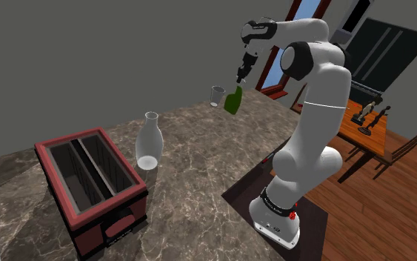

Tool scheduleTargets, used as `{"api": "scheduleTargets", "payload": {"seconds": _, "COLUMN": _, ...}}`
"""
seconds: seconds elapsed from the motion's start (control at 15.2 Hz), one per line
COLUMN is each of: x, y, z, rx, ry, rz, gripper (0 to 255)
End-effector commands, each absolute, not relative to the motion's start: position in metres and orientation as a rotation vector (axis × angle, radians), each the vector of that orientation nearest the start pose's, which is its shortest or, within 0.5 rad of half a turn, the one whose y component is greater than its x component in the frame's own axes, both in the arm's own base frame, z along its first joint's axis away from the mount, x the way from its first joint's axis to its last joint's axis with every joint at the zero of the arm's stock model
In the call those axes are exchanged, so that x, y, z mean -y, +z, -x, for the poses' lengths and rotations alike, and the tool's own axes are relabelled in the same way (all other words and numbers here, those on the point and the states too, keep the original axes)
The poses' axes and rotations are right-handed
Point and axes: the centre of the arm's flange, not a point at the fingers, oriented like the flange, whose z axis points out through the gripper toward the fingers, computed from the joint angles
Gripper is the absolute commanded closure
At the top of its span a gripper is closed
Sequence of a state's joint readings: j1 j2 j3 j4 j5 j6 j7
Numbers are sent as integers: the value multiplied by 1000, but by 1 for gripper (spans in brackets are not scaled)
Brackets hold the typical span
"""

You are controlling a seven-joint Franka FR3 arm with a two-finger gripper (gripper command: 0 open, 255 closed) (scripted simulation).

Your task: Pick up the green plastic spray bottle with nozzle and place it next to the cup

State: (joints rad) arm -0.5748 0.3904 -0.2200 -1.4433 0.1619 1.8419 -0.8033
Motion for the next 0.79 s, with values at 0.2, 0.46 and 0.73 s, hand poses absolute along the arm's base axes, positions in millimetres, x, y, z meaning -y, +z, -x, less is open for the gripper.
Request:
{"api": "scheduleTargets", "payload": {"seconds": 0.2, "x": 457, "y": 447, "z": -498, "rx": -26, "ry": -102, "rz": 3102, "gripper": 255}}
{"api": "scheduleTargets", "payload": {"seconds": 0.46, "x": 457, "y": 442, "z": -498, "rx": -26, "ry": -102, "rz": 3102, "gripper": 255}}
{"api": "scheduleTargets", "payload": {"seconds": 0.73, "x": 457, "y": 442, "z": -498, "rx": -26, "ry": -102, "rz": 3102, "gripper": 255}}
